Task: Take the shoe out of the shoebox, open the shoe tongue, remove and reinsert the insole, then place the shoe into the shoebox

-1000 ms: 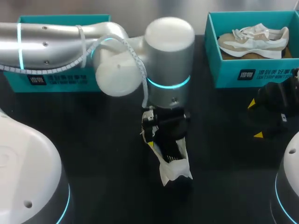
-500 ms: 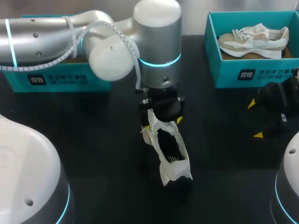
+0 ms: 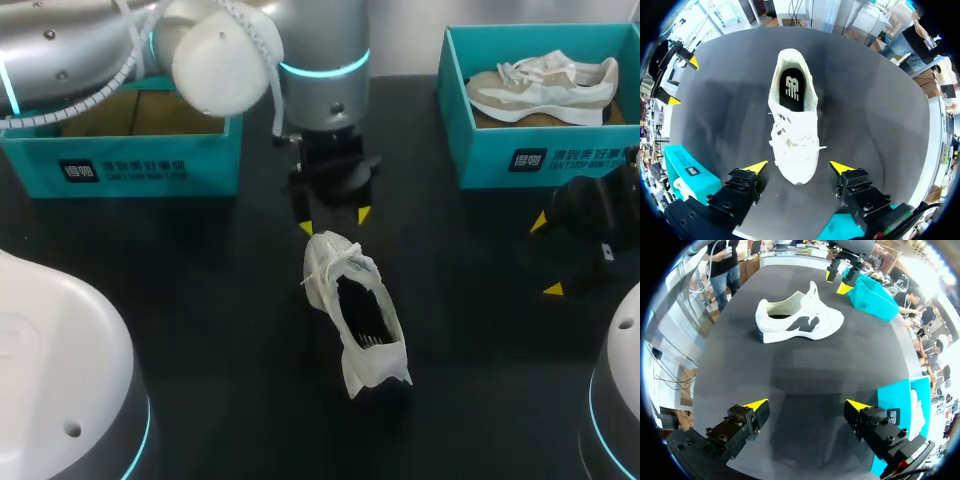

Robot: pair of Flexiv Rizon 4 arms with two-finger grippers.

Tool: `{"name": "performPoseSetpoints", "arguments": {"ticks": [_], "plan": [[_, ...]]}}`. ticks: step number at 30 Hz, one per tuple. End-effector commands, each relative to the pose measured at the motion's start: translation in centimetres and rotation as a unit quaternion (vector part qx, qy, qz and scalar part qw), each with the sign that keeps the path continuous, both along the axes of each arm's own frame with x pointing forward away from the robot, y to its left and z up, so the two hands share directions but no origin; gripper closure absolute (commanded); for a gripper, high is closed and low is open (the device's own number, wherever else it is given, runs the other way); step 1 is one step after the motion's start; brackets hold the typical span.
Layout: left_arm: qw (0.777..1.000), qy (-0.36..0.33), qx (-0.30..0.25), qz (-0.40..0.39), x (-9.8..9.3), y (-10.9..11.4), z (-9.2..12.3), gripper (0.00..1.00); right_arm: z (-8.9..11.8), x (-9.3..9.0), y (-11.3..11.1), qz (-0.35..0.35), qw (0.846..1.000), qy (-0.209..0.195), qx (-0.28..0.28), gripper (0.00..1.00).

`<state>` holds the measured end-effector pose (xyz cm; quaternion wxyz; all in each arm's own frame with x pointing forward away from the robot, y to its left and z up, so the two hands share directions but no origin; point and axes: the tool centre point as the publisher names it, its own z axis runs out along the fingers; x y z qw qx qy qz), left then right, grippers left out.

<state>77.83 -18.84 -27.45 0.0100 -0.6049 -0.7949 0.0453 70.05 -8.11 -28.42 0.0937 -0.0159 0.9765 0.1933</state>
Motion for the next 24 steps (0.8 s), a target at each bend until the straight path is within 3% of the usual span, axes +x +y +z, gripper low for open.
{"name": "performPoseSetpoints", "arguments": {"ticks": [1,13,24], "plan": [[1.000,0.005,-0.011,-0.001,0.7,1.1,0.4,0.64,0.0,-0.1,0.1,-0.001,1.000,-0.001,-0.002,0.00],[0.998,0.026,-0.045,-0.021,-0.3,-1.5,-1.2,0.70,0.0,-0.1,0.1,-0.001,1.000,-0.001,-0.002,0.00],[0.995,0.061,-0.065,-0.040,-5.4,-3.7,-4.0,0.82,0.0,-0.1,0.1,-0.001,1.000,-0.001,-0.002,0.00]]}}
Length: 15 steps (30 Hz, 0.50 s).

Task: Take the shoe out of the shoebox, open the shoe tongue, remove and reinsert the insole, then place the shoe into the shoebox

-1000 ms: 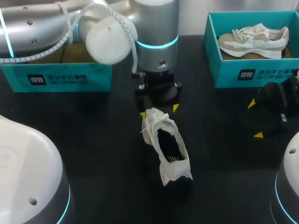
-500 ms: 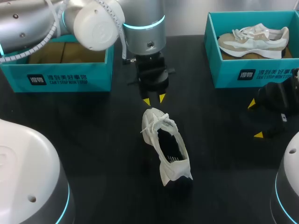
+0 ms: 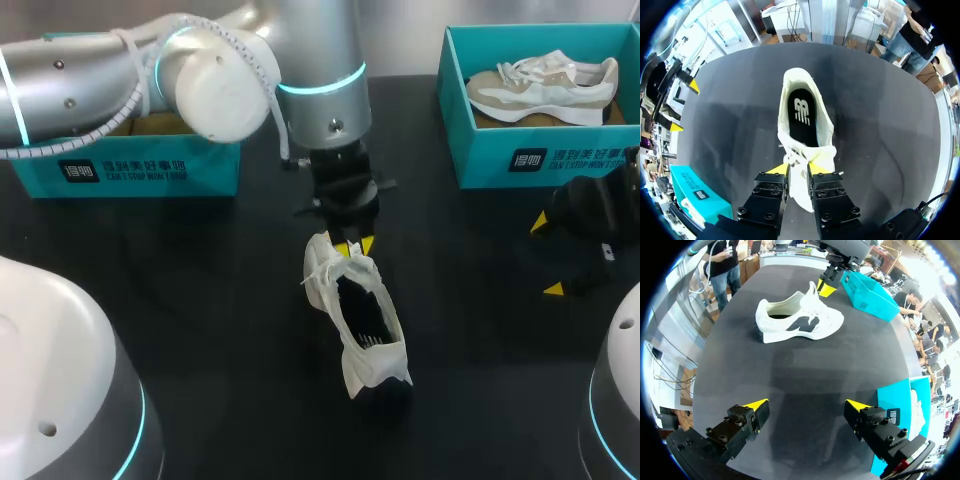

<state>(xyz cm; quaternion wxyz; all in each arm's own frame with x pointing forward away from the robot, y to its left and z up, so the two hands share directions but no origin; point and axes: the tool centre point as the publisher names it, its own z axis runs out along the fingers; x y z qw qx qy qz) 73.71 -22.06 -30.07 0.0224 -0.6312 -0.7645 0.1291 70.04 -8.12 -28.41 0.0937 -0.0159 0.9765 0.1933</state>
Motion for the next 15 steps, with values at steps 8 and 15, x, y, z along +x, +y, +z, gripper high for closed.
{"name": "performPoseSetpoints", "arguments": {"ticks": [8,15], "plan": [[1.000,0.009,0.003,-0.003,-3.4,-0.4,-2.3,0.79,0.0,-0.1,0.1,-0.001,1.000,-0.001,-0.002,0.00],[1.000,-0.015,-0.002,0.000,-1.8,0.0,0.6,0.77,0.0,-0.1,0.1,-0.001,1.000,-0.001,-0.002,0.00]]}}
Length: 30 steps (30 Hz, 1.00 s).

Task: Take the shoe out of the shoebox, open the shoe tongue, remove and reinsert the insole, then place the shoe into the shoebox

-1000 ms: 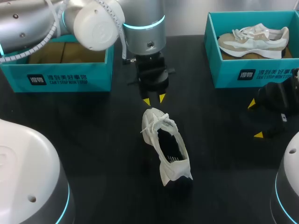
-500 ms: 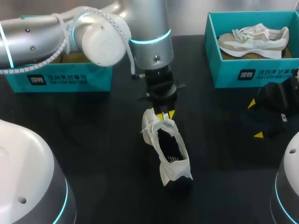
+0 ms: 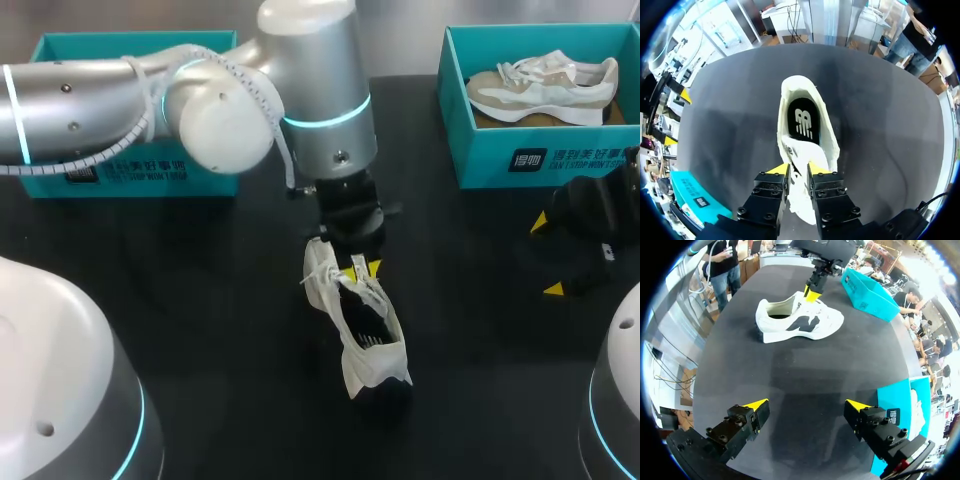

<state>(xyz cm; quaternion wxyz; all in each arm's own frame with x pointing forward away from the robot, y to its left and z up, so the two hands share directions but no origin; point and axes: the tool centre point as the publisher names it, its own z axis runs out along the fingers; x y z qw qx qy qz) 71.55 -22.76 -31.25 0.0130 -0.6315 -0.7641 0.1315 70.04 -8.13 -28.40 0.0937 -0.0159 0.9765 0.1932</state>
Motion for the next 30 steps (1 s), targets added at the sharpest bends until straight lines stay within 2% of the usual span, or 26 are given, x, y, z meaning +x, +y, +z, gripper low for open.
{"name": "performPoseSetpoints", "arguments": {"ticks": [1,4,7,13,16,22,30], "plan": [[1.000,-0.010,0.009,-0.001,0.6,0.6,1.9,0.77,0.0,-0.1,0.1,-0.001,1.000,-0.001,-0.002,0.00],[1.000,-0.008,0.025,-0.003,1.3,0.2,1.7,0.77,0.0,-0.1,0.1,-0.001,1.000,-0.001,-0.002,0.00],[0.999,0.001,0.034,-0.006,1.5,-0.1,0.1,0.77,0.0,-0.1,0.1,-0.001,1.000,-0.001,-0.002,0.00],[0.999,0.028,0.044,-0.002,0.9,0.2,-3.9,0.82,0.0,-0.1,0.1,-0.001,1.000,-0.001,-0.002,0.00],[0.999,0.037,0.038,-0.001,-0.3,1.0,-4.6,0.84,0.0,-0.1,0.1,-0.001,1.000,-0.001,-0.002,0.00],[0.999,0.023,0.043,-0.008,-3.2,1.6,-4.6,0.84,0.0,-0.1,0.1,-0.001,1.000,-0.001,-0.002,0.00],[1.000,-0.011,0.018,-0.013,-2.9,0.6,-1.0,0.82,0.0,-0.1,0.1,-0.001,1.000,-0.001,-0.002,0.00]]}}
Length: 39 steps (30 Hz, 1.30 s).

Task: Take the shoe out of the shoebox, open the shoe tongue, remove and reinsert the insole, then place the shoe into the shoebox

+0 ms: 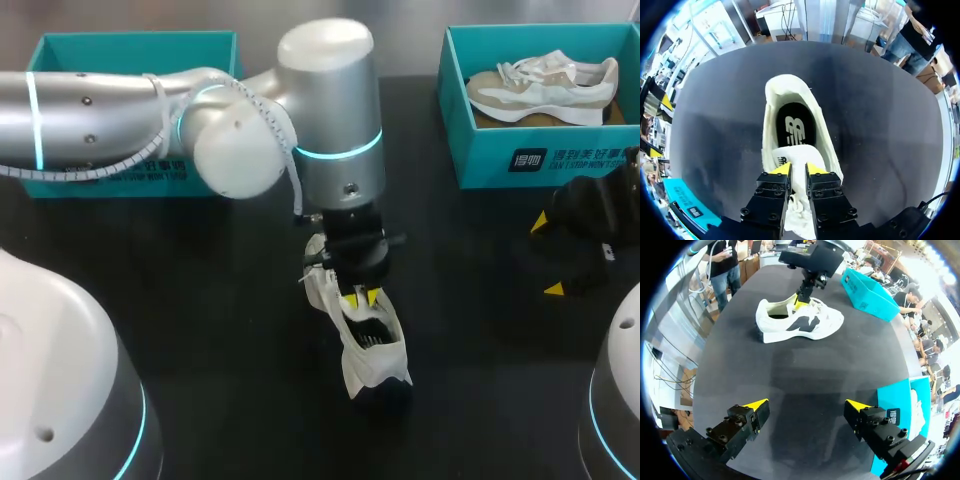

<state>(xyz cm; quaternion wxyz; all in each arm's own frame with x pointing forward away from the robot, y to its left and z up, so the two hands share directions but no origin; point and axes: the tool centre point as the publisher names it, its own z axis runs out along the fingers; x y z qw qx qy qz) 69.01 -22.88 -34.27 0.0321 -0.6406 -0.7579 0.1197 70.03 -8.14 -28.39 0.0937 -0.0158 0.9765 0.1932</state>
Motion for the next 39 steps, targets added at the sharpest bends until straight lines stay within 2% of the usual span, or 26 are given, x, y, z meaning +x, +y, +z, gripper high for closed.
{"name": "performPoseSetpoints", "arguments": {"ticks": [1,11,14,20,25,29,33,34,35,39], "plan": [[1.000,-0.019,-0.003,0.000,-0.4,0.6,2.1,0.83,-0.1,-0.1,0.1,-0.001,1.000,-0.001,-0.002,0.00],[1.000,0.009,0.015,0.003,-1.0,-0.6,-1.7,0.88,-0.1,-0.1,0.1,-0.001,1.000,-0.001,-0.002,0.00],[1.000,0.001,0.006,0.007,-1.3,0.0,-0.5,0.85,-0.1,-0.1,0.1,-0.001,1.000,-0.001,-0.002,0.00],[1.000,-0.026,0.002,0.006,-2.3,1.0,4.1,0.77,-0.1,-0.1,0.1,-0.001,1.000,-0.001,-0.002,0.00],[0.999,-0.019,0.016,0.028,-2.8,1.5,6.2,0.55,-0.1,-0.1,0.1,-0.001,1.000,-0.001,-0.002,0.00],[0.997,-0.008,0.035,0.061,-3.1,1.8,7.1,0.00,-0.1,-0.1,0.1,-0.001,1.000,-0.001,-0.002,0.00],[0.989,0.020,0.053,0.139,-3.7,2.0,7.6,0.00,-0.1,-0.1,0.1,-0.001,1.000,-0.001,-0.002,0.00],[0.985,0.000,0.067,0.157,-4.4,2.1,8.0,0.00,-0.1,-0.1,0.1,-0.001,1.000,-0.001,-0.002,0.00],[0.984,-0.010,0.081,0.160,-4.7,2.2,8.3,0.00,-0.1,-0.1,0.1,-0.001,1.000,-0.001,-0.002,0.00],[0.984,-0.010,0.081,0.160,-4.7,2.2,8.3,0.00,-0.1,-0.1,0.1,-0.001,1.000,-0.001,-0.002,0.00]]}}
